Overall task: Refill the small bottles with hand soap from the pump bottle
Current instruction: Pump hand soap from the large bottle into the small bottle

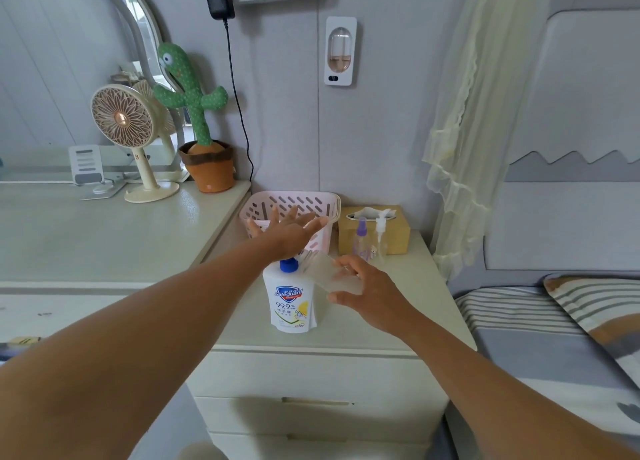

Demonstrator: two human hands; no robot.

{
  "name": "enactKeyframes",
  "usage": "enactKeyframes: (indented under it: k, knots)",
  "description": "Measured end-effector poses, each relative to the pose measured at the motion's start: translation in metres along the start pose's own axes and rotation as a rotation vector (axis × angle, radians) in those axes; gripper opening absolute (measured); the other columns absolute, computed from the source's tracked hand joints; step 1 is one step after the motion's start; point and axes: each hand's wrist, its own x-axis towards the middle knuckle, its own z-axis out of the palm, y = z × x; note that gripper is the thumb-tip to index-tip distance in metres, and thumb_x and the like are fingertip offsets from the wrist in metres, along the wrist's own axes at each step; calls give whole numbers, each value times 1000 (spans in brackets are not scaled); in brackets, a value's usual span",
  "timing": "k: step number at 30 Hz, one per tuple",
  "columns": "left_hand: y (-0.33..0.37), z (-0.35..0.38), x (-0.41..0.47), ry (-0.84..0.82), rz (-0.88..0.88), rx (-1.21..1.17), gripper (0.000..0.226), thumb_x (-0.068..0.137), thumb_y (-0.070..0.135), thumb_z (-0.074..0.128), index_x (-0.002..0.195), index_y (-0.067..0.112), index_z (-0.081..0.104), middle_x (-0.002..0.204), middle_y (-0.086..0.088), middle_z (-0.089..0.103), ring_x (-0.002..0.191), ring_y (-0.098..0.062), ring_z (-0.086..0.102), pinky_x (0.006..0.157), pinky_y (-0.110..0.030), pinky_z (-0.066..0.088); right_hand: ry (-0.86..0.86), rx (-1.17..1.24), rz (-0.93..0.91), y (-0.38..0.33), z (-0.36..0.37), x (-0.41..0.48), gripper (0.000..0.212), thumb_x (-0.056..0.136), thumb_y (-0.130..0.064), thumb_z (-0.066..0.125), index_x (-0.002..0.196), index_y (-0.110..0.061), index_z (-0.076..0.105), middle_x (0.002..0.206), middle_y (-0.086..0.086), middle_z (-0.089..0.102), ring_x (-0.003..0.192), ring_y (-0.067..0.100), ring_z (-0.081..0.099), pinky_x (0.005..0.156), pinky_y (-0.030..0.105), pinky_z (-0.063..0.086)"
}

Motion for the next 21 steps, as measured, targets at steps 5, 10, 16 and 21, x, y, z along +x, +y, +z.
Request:
enactKeyframes:
  k: [5, 10, 16, 21]
  knots:
    - [1, 8, -9, -7, -18, 6, 67, 88, 70, 6, 147, 40, 16, 159, 5, 0, 144, -26, -16, 104, -65, -18, -20, -8, 10, 6, 8, -2, 46, 80, -27, 71, 120, -27, 49, 118, -9, 58, 108, 3, 46, 78, 4, 32]
    - [3, 1, -6, -31, 2, 12, 69, 88, 69, 6, 149, 37, 14, 159, 1, -3, 142, -27, -19, 106, -60, -20, -9, -16, 11, 1, 4, -3, 49, 81, -28, 71, 124, -27, 48, 113, -11, 54, 103, 3, 46, 75, 4, 32]
    - [4, -3, -3, -10, 9, -14, 67, 88, 70, 8, 148, 40, 16, 158, 3, -4, 143, -26, -18, 105, -64, -18, -1, -22, 15, -2, 1, -1, 50, 81, -29, 71, 126, -27, 47, 115, -13, 50, 104, 4, 45, 83, 16, 35]
    - [6, 5, -13, -30, 50, -16, 61, 97, 55, 7, 150, 27, 18, 158, 1, 6, 144, -20, -14, 110, -47, -19, -17, -16, 30, 2, 11, -5, 47, 81, -28, 70, 122, -23, 48, 117, -9, 55, 106, 4, 44, 76, 4, 31]
